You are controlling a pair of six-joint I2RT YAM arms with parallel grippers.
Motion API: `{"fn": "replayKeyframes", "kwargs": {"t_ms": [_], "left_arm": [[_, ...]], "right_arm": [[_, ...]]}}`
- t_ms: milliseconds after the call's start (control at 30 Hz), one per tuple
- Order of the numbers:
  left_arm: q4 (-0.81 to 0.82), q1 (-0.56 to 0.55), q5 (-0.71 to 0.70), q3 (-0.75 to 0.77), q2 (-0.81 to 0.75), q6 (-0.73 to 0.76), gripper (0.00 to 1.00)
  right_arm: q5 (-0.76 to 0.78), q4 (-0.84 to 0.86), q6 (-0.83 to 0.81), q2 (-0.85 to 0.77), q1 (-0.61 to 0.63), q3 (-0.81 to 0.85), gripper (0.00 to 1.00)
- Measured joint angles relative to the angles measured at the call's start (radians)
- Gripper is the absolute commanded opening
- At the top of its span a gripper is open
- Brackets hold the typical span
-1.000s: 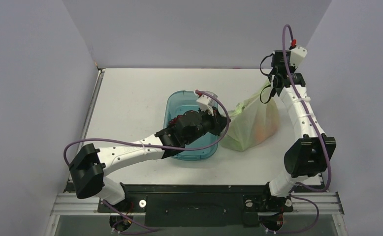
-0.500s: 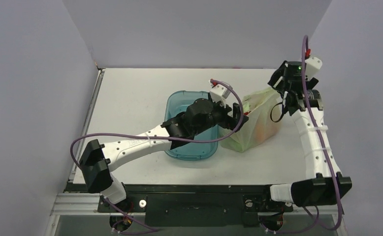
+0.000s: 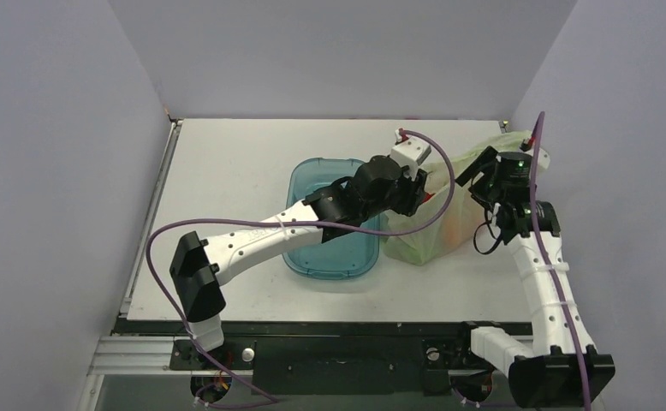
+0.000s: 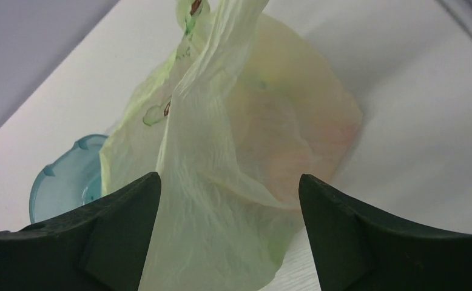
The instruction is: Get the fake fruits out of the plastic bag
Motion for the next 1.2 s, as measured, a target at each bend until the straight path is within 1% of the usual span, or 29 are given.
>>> {"fn": "replayKeyframes", "kwargs": {"t_ms": [133,167,233,333,467,600,667,700,733,767,833,900,1000,1067,1100,1133,1167,1200], "left_arm": [[0.005,0.0,-0.05,-0.002,-0.002,0.004,0.1],[0.015,0.0,-0.061,-0.01,-0.006,0.003,0.05],[0.038,0.0,-0.074,-0.038,-0.021,-0.004,0.0],[0.074,0.0,-0.087,-0.11,-0.068,-0.019,0.0],[0.13,0.0,-0.094,-0.188,-0.121,-0.063,0.0],[0.206,0.006,-0.093,-0.227,-0.134,-0.127,0.0],[0.235,0.01,-0.09,-0.242,-0.134,-0.16,0.0],[0.243,0.011,-0.089,-0.247,-0.134,-0.171,0.0],[0.254,0.013,-0.089,-0.251,-0.134,-0.185,0.0],[0.261,0.014,-0.089,-0.253,-0.134,-0.196,0.0],[0.275,0.014,-0.096,-0.254,-0.134,-0.221,0.0],[0.29,0.014,-0.124,-0.264,-0.139,-0.257,0.0],[0.303,0.018,-0.175,-0.322,-0.173,-0.324,0.0],[0.304,0.023,-0.197,-0.353,-0.195,-0.372,0.0],[0.306,0.027,-0.203,-0.365,-0.203,-0.394,0.0],[0.308,0.032,-0.207,-0.373,-0.208,-0.413,0.0],[0.309,0.035,-0.206,-0.375,-0.209,-0.433,0.0],[0.31,0.038,-0.206,-0.377,-0.209,-0.452,0.0]], "right_arm": [[-0.113,0.053,0.014,0.109,-0.008,-0.039,0.77],[-0.13,0.067,0.017,0.133,-0.008,-0.043,0.76],[-0.153,0.09,0.024,0.157,-0.008,-0.058,0.76],[-0.167,0.109,0.035,0.154,-0.008,-0.078,0.77],[-0.158,0.129,0.034,0.108,0.004,-0.085,0.78],[-0.118,0.117,0.019,0.061,0.048,-0.036,0.79],[-0.115,0.124,0.014,0.059,0.065,-0.003,0.77],[-0.116,0.129,0.014,0.062,0.071,0.003,0.7],[-0.116,0.135,0.014,0.069,0.074,0.006,0.65],[-0.117,0.135,0.015,0.081,0.074,0.006,0.57],[-0.121,0.134,0.024,0.114,0.073,0.003,0.54],[-0.123,0.14,0.032,0.148,0.073,-0.022,0.53],[-0.122,0.14,0.04,0.166,0.067,-0.092,0.52],[-0.122,0.14,0.045,0.174,0.045,-0.125,0.45],[-0.122,0.14,0.045,0.182,0.031,-0.129,0.29],[-0.122,0.145,0.047,0.193,0.009,-0.129,0.12],[-0.12,0.158,0.042,0.206,-0.011,-0.129,0.04],[-0.116,0.167,0.039,0.218,-0.029,-0.127,0.0]]}}
